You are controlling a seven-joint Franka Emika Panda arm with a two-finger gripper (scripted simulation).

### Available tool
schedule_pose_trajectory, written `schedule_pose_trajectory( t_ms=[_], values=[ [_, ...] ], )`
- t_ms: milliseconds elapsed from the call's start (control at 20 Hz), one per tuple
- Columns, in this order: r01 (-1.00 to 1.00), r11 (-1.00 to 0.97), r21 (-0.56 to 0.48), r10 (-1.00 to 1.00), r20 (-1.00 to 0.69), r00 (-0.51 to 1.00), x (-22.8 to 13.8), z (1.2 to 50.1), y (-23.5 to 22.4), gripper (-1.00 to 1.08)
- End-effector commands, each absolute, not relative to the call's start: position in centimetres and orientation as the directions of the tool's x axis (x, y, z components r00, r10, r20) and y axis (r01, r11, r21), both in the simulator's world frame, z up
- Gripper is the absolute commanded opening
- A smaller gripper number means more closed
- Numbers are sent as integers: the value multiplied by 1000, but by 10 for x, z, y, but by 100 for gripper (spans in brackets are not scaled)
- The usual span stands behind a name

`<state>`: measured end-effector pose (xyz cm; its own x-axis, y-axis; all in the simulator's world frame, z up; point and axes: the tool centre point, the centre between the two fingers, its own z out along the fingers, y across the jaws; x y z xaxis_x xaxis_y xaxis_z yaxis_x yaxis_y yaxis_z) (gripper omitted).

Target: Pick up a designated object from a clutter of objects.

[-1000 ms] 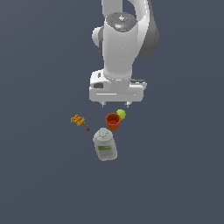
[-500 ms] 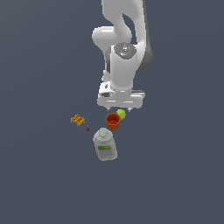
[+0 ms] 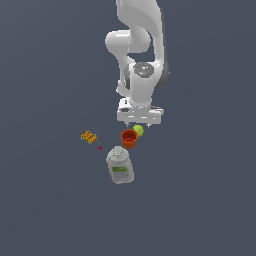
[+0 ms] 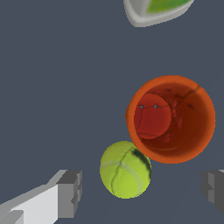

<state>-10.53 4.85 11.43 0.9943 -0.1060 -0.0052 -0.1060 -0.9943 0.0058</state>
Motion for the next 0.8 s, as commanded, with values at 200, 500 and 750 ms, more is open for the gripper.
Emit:
schedule_pose_trajectory(
  t_ms=[200,500,750],
  values=[
    [-126,-992,1,-126,-1,992,-126,96,53,100],
    [-131,-991,0,-131,0,991,-132,91,54,100],
    [-130,-992,0,-130,-1,992,-132,89,54,100]
  ],
)
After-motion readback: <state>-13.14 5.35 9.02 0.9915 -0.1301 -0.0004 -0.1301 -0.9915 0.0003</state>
